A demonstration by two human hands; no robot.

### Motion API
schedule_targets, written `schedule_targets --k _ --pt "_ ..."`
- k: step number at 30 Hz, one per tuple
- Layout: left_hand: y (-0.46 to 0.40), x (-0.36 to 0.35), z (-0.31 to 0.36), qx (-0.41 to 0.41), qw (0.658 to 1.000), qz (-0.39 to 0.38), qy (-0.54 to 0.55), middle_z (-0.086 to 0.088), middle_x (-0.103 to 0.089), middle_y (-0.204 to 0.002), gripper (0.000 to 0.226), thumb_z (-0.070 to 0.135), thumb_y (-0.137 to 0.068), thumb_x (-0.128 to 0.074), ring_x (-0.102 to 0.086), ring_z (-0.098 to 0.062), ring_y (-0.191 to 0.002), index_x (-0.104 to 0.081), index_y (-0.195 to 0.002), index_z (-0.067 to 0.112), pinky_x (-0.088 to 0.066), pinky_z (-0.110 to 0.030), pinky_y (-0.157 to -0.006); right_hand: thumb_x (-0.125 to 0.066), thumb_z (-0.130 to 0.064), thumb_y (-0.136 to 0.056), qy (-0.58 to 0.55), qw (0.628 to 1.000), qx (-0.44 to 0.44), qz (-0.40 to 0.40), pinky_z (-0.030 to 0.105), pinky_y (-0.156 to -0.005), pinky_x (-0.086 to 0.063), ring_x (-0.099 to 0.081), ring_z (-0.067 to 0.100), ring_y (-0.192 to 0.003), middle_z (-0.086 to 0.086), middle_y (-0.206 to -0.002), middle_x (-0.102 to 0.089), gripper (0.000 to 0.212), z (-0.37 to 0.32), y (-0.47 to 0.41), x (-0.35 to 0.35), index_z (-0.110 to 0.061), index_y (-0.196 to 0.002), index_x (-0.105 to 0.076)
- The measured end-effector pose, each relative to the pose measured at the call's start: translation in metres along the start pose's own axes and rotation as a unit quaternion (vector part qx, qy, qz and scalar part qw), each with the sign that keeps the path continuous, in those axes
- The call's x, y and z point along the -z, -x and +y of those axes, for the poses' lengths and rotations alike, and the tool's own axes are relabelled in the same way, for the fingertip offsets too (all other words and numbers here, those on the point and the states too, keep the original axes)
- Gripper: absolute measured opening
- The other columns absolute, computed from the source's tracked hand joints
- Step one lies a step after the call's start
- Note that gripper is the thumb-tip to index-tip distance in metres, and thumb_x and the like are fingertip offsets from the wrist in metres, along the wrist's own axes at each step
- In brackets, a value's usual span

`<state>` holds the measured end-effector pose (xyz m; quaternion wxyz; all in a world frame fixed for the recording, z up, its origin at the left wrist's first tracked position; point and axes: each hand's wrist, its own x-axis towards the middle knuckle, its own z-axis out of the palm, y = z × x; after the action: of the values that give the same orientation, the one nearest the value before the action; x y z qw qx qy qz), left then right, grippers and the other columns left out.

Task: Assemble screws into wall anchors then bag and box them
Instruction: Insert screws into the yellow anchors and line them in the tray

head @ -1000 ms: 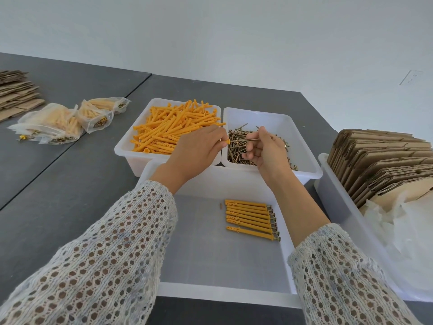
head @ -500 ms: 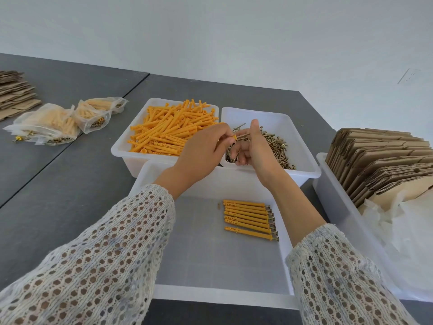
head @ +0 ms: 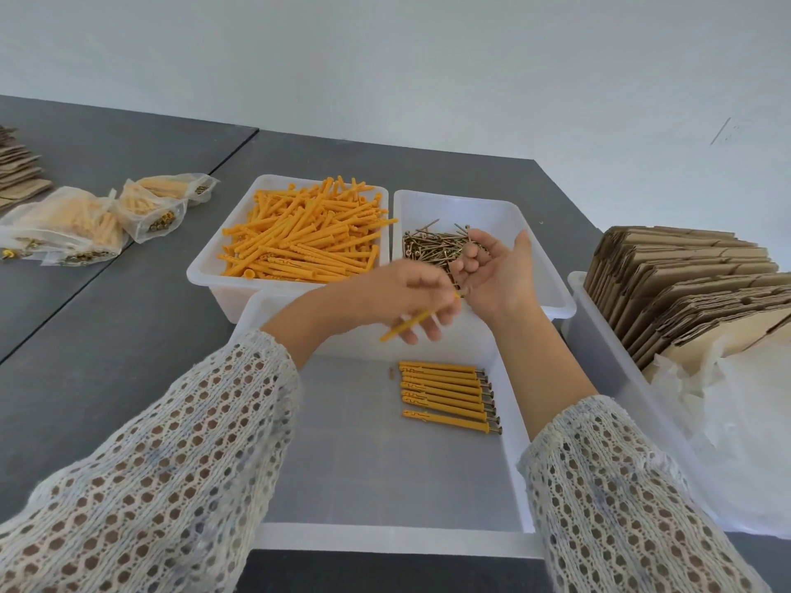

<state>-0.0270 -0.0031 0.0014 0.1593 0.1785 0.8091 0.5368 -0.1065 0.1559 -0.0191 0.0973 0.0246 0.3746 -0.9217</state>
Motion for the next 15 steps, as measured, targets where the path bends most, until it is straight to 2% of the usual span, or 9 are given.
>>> schedule_targets --k 2,3,5,8,10,15 --pt "0.001 -0.009 -0.004 0.044 0.992 -0.079 -0.088 -0.005 -0.071 -0.088 0.013 0.024 -0.100 -0.058 -0.072 -0.024 -0.085 -0.067 -0.097 0.014 -0.060 -0.036 -0.072 -0.022 -0.050 -0.105 -0.074 0.997 -0.008 0.008 0.026 -0.053 -0.044 -0.037 0.017 -0.051 0.008 -0.063 -0.048 0.061 -0.001 -0.002 0.004 -0.003 -0.089 -0.057" --pt "0.001 -0.016 -0.006 0.047 0.985 -0.097 -0.137 -0.008 -0.072 -0.089 0.013 0.025 -0.098 -0.061 -0.070 -0.028 -0.086 -0.067 -0.097 0.014 -0.059 -0.039 -0.075 -0.022 -0.049 -0.106 -0.100 0.995 -0.012 0.007 0.027 -0.054 -0.044 -0.038 0.017 -0.050 0.008 -0.064 -0.048 0.060 -0.001 -0.002 0.005 -0.003 -0.088 -0.057" --pt "0.000 -0.032 -0.009 0.040 0.971 -0.113 -0.205 -0.005 -0.074 -0.088 0.014 0.029 -0.095 -0.065 -0.068 -0.025 -0.082 -0.069 -0.096 0.016 -0.057 -0.038 -0.077 -0.020 -0.048 -0.106 -0.125 0.992 -0.020 0.003 0.028 -0.056 -0.044 -0.039 0.017 -0.049 0.008 -0.064 -0.049 0.061 -0.002 -0.002 0.006 -0.003 -0.088 -0.057" --pt "-0.001 -0.058 -0.011 0.013 0.954 -0.111 -0.277 0.004 -0.069 -0.086 0.010 0.030 -0.091 -0.069 -0.061 -0.012 -0.076 -0.067 -0.091 0.021 -0.050 -0.031 -0.071 -0.021 -0.047 -0.106 -0.137 0.990 -0.025 0.001 0.029 -0.056 -0.044 -0.040 0.017 -0.049 0.009 -0.065 -0.049 0.060 -0.002 -0.003 0.007 -0.003 -0.090 -0.057" --pt "-0.001 -0.075 -0.013 -0.019 0.932 -0.098 -0.347 0.011 -0.062 -0.084 0.010 0.033 -0.088 -0.070 -0.056 -0.009 -0.077 -0.065 -0.089 0.025 -0.042 -0.028 -0.064 -0.021 -0.047 -0.106 -0.139 0.990 -0.028 0.001 0.029 -0.057 -0.044 -0.039 0.017 -0.050 0.009 -0.065 -0.049 0.059 -0.002 -0.003 0.007 -0.003 -0.091 -0.057" --pt "0.004 -0.104 -0.021 -0.084 0.917 -0.068 -0.383 0.017 -0.051 -0.074 0.012 0.032 -0.086 -0.070 -0.045 -0.004 -0.071 -0.067 -0.092 0.022 -0.035 -0.026 -0.060 -0.020 -0.047 -0.106 -0.132 0.991 -0.032 -0.001 0.029 -0.057 -0.044 -0.039 0.017 -0.049 0.009 -0.064 -0.050 0.060 -0.002 -0.004 0.008 -0.003 -0.090 -0.057"
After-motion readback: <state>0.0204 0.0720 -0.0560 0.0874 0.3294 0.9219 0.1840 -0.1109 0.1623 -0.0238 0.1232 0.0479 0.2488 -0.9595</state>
